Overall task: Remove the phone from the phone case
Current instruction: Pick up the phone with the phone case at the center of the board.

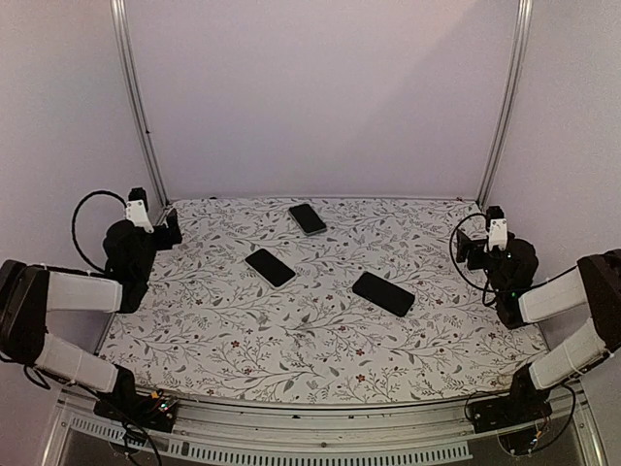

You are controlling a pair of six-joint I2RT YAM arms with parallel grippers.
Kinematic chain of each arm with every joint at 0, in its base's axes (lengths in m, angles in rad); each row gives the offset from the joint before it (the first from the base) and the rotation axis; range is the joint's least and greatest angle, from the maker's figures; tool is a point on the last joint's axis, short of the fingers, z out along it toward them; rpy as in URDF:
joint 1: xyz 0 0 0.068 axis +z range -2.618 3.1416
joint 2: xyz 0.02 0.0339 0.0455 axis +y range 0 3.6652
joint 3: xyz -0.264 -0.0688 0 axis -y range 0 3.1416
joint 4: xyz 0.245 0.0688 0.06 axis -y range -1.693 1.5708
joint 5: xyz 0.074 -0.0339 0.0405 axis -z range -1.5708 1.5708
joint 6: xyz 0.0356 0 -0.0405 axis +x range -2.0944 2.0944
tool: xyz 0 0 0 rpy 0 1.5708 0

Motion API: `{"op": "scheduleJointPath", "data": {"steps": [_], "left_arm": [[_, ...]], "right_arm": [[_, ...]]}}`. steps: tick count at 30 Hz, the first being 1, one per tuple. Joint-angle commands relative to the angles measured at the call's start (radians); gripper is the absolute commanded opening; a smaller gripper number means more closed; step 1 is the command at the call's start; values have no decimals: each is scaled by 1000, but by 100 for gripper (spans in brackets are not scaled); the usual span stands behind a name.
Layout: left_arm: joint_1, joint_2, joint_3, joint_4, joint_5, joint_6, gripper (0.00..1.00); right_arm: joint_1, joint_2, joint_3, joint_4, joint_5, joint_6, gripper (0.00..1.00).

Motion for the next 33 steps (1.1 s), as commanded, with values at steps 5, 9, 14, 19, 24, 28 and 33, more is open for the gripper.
{"op": "scheduleJointPath", "data": {"steps": [5, 9, 14, 19, 24, 28, 33], "left_arm": [[-141, -169, 250, -632, 56, -230, 99], [-207, -166, 343, -743, 183, -277, 99], [-305, -153, 390, -785, 287, -296, 99], [-330, -185, 384, -868, 197, -427, 99], [-244, -253, 321, -821, 314, -452, 100], [-279, -195, 368, -865, 356, -436, 99], [-327, -148, 372, -837, 365, -444, 99]], "right_arm": [[114, -207, 250, -477, 60, 149, 99], [140, -230, 357, -680, -9, 203, 99], [141, -256, 386, -816, -153, 218, 99], [130, -328, 364, -957, 47, 397, 99], [82, -407, 317, -1009, 79, 459, 99], [90, -418, 267, -985, 58, 514, 99], [165, -413, 263, -944, 67, 542, 99]]}}
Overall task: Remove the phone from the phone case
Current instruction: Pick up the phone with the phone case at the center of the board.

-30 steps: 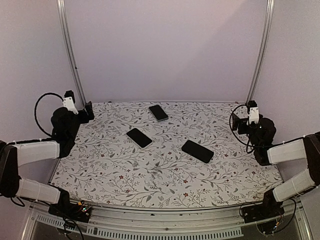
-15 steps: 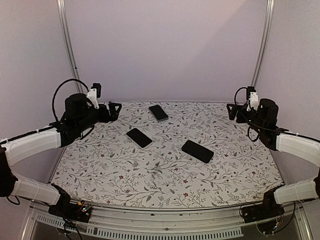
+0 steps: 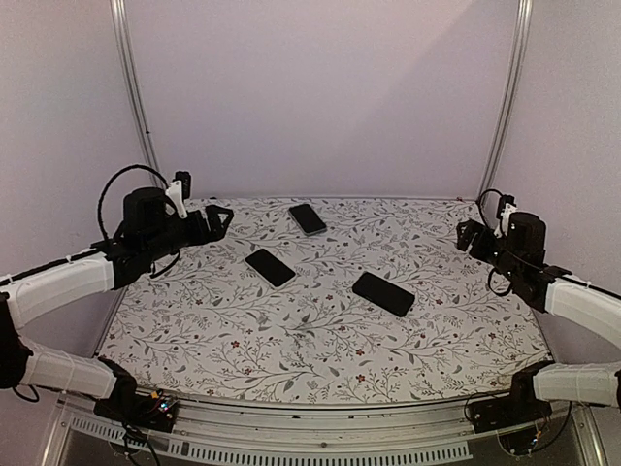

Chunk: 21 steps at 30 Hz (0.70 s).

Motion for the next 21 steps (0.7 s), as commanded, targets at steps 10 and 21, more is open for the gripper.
{"op": "scheduleJointPath", "data": {"steps": [10, 21], "left_arm": [[-130, 101, -57, 184, -17, -74, 99], [-129, 220, 47, 92, 88, -102, 99]], "right_arm": [[253, 305, 164, -84, -62, 5, 99], [316, 562, 239, -119, -233, -73, 99]]}}
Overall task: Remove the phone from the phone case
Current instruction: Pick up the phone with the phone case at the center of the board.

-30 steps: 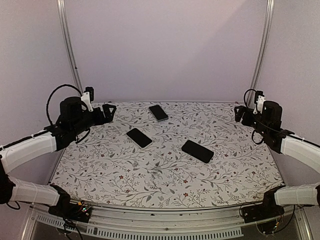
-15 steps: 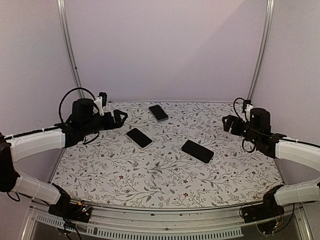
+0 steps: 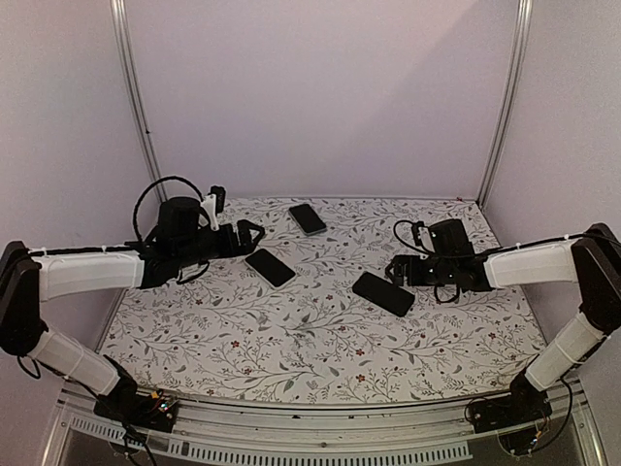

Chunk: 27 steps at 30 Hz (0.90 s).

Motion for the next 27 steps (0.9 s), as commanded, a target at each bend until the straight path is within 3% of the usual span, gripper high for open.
{"op": "scheduleJointPath", "data": {"steps": [1, 13, 21, 27], "left_arm": [[-6, 20, 36, -18, 51, -30, 99], [-6, 26, 72, -55, 59, -83, 99], [-10, 18, 29, 27, 81, -128, 100], [-9, 33, 67, -36, 112, -121, 99]], "right_arm": [[11, 62, 31, -38, -96, -60, 99], [110, 176, 48, -115, -94, -105, 99], [240, 255, 166, -275, 118, -94, 99], [256, 295, 212, -324, 145, -43, 98]]}}
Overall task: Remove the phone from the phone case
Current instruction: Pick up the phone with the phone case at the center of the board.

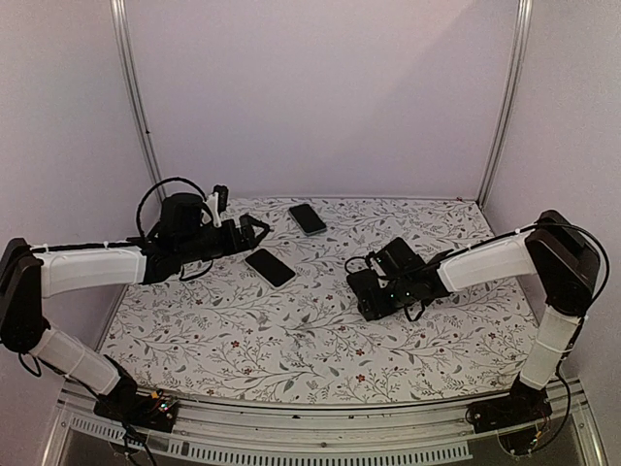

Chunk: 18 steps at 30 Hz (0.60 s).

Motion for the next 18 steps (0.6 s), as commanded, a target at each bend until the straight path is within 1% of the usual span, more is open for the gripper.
{"op": "scheduleJointPath", "data": {"steps": [1, 3, 7, 9, 12, 14, 18], "left_arm": [[-9, 15, 31, -20, 38, -11, 99], [-9, 36, 37, -19, 65, -30, 99], [-13, 106, 62, -27, 139, -73, 99], [-19, 143, 67, -26, 154, -100, 99], [-34, 190, 83, -25, 168, -116, 99], [-53, 215, 95, -25, 152, -126, 99], [-77, 280, 132, -19, 184, -194, 99]], "right_arm": [[20, 48, 29, -92, 36, 56, 97], [33, 65, 34, -93, 31, 75, 93], [64, 95, 53, -105, 33, 117, 79], [89, 112, 80, -128, 62, 139, 75], [122, 161, 143, -198, 127, 171, 74], [138, 200, 192, -242, 162, 186, 76], [141, 247, 230, -273, 117, 207, 79]]}}
